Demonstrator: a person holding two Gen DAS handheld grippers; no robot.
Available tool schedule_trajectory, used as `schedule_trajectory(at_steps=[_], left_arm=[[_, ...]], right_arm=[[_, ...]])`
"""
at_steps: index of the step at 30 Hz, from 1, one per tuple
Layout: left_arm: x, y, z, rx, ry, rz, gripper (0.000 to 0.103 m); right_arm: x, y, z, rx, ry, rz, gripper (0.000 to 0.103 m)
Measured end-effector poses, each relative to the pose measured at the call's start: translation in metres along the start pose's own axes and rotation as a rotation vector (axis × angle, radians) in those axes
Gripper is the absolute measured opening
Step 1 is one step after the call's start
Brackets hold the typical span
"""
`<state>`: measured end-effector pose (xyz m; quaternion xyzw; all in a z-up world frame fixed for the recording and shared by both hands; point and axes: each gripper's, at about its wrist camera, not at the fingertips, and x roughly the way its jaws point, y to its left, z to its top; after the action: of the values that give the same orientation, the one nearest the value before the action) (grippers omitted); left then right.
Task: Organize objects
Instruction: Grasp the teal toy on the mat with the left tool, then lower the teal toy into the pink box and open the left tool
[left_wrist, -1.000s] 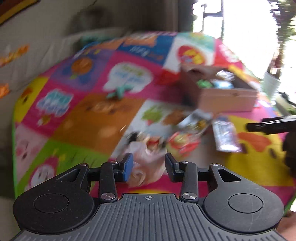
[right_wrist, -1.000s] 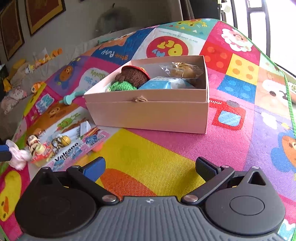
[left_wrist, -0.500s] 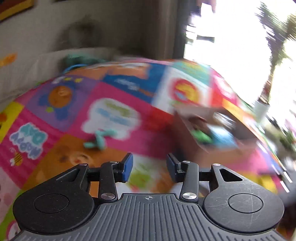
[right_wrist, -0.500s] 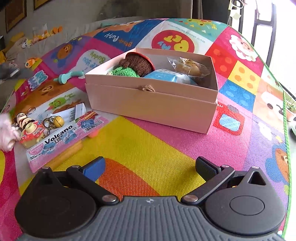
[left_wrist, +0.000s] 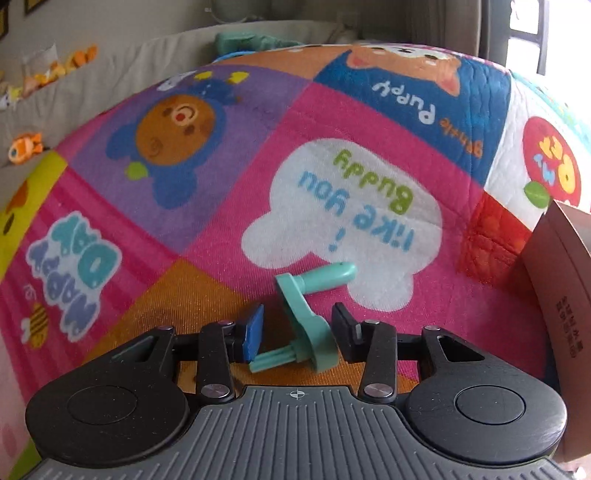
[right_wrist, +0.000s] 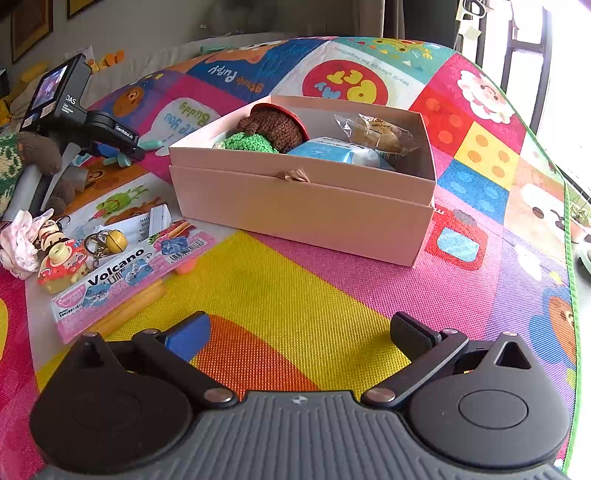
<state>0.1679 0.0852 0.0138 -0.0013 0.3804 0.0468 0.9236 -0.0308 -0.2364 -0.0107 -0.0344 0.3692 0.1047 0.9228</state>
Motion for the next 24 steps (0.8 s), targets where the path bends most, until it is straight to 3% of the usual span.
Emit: schedule_trajectory(at_steps=[4,6,7,12,17,21,24], left_arm=[[0.003,0.005,-0.004,-0.014,-0.017,-0.008,0.042],[0.003,0.005,-0.006,-0.001,-0.028,-0.028,0.024],[0.001,0.004,-0.005,0.003,-0.025,-0.038,0.023],[-0.04,0.001,-0.015,-0.046,-0.055,-0.235,0.014],[-0.122,-0.005,-0.037,-0.038,-0.159,-0.387,0.014],[-0.171,-0.007,-0.06,0.019,-0.23,-0.419,0.014],[-0.185,-0.006,-0.075,0.021,-0.257,-0.43,0.014]], right_arm=[[0.001,0.0,0.001,0.002,0.001,-0.004,0.103],[0.001,0.001,0.001,0.009,0.001,-0.006,0.103],[0.001,0.001,0.001,0.012,0.001,-0.007,0.103],[0.001,0.001,0.002,0.008,0.001,-0.008,0.103],[0.0,-0.001,0.002,0.017,-0.002,0.008,0.103],[-0.008,-0.002,0.01,0.082,-0.013,0.135,0.103],[-0.014,0.012,0.024,0.122,-0.031,0.266,0.103]])
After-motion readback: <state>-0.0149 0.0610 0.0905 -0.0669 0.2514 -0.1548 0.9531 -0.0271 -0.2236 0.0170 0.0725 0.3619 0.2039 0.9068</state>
